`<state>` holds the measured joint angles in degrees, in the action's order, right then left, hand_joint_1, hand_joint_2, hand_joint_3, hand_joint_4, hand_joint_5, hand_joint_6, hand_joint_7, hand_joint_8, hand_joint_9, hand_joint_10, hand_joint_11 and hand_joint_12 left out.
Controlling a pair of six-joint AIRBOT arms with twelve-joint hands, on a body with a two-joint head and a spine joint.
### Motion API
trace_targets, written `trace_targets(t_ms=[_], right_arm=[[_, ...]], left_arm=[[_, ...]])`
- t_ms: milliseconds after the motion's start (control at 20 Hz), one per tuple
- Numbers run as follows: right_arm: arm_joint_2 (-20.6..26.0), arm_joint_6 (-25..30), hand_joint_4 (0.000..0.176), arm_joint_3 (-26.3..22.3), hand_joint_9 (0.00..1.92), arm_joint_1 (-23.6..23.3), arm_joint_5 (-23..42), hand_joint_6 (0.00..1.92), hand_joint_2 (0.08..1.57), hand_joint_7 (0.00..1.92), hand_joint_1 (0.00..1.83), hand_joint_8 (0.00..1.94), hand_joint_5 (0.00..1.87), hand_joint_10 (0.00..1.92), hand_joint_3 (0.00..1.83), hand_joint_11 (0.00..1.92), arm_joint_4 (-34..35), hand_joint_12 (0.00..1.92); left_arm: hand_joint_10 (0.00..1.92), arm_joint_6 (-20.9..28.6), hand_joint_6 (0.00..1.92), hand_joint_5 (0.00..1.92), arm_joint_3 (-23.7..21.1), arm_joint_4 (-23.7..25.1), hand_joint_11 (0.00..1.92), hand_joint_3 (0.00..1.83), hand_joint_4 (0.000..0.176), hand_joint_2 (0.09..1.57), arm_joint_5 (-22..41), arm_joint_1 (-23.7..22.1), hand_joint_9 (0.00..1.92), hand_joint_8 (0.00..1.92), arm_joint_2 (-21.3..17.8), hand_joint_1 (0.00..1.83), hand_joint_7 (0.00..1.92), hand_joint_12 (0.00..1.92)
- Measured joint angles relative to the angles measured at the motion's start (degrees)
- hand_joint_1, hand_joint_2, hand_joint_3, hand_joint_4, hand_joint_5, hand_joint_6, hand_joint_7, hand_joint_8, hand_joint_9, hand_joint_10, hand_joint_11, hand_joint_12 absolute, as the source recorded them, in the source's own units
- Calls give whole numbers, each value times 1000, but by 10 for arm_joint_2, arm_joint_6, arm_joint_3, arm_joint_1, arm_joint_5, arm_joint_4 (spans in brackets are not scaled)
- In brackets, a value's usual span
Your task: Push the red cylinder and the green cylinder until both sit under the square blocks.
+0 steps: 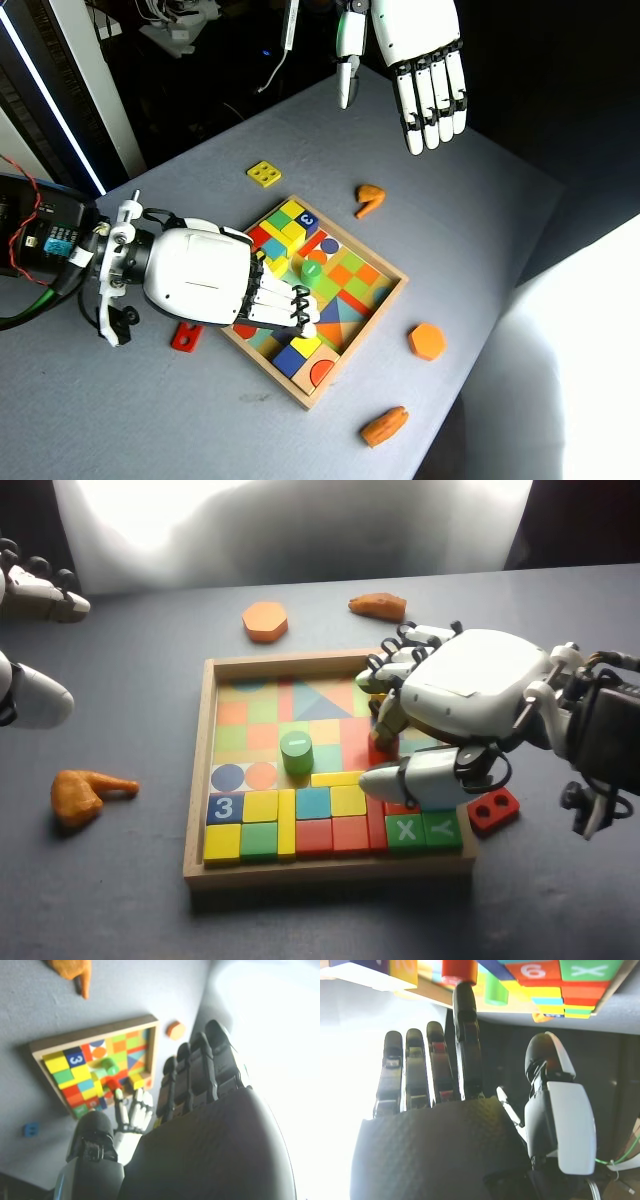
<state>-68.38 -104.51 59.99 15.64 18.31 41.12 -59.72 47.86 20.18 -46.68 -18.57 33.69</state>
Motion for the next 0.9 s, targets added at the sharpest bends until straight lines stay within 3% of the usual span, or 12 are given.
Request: trace_targets(t_ms=[50, 100, 250, 350, 450, 550, 750, 900], right_arm=[[5, 0, 0, -3, 235, 1, -3, 2, 1186, 283, 114, 1, 889, 86, 0, 0, 0, 1058], [10, 0, 0, -5, 194, 4, -3, 6, 1189, 262, 94, 4, 874, 70, 1, 0, 0, 881], [26, 0, 0, -14, 221, 8, -9, 10, 1185, 285, 108, 14, 879, 83, 0, 0, 0, 840], [37, -4, 0, -22, 184, 9, -17, 6, 1191, 279, 103, 2, 879, 69, 1, 0, -2, 701], [47, -6, 0, -29, 188, 10, -19, 9, 1188, 278, 103, 4, 889, 70, 0, 0, -2, 758], [56, -11, 0, -38, 157, 15, -20, 2, 1199, 256, 86, 1, 878, 57, 2, 0, -2, 559], [71, -18, 0, -48, 136, 19, -24, 3, 1195, 259, 84, 0, 860, 52, 0, 0, -2, 688], [81, -19, 0, -52, 80, 19, -31, 4, 1188, 220, 41, 6, 826, 22, 0, 0, -2, 193]], left_arm=[[1, 0, 0, 67, 0, 0, 0, 0, 0, 1233, 0, 0, 103, 0, 0, 0, 109, 317], [2, 0, 4, 79, 0, 0, 0, 0, 0, 1229, 0, 0, 108, 1, 0, 9, 114, 335], [2, 0, 0, 62, 0, 0, 0, 0, 0, 1227, 0, 0, 89, 1, 0, 0, 94, 286], [2, 0, 1, 32, 0, 0, 0, 0, 0, 1222, 0, 0, 51, 0, 0, 0, 58, 188], [4, 0, 3, 49, 0, 0, 0, 1, 0, 1231, 0, 0, 65, 2, 0, 1, 71, 222], [3, 0, 0, 40, 0, 0, 0, 0, 0, 1218, 1, 0, 66, 0, 0, 0, 66, 204], [4, 0, 5, 59, 0, 0, 0, 6, 0, 1230, 0, 0, 77, 2, 0, 0, 76, 250], [4, 0, 4, 55, 0, 0, 0, 16, 0, 1306, 0, 0, 80, 4, 0, 0, 84, 245]])
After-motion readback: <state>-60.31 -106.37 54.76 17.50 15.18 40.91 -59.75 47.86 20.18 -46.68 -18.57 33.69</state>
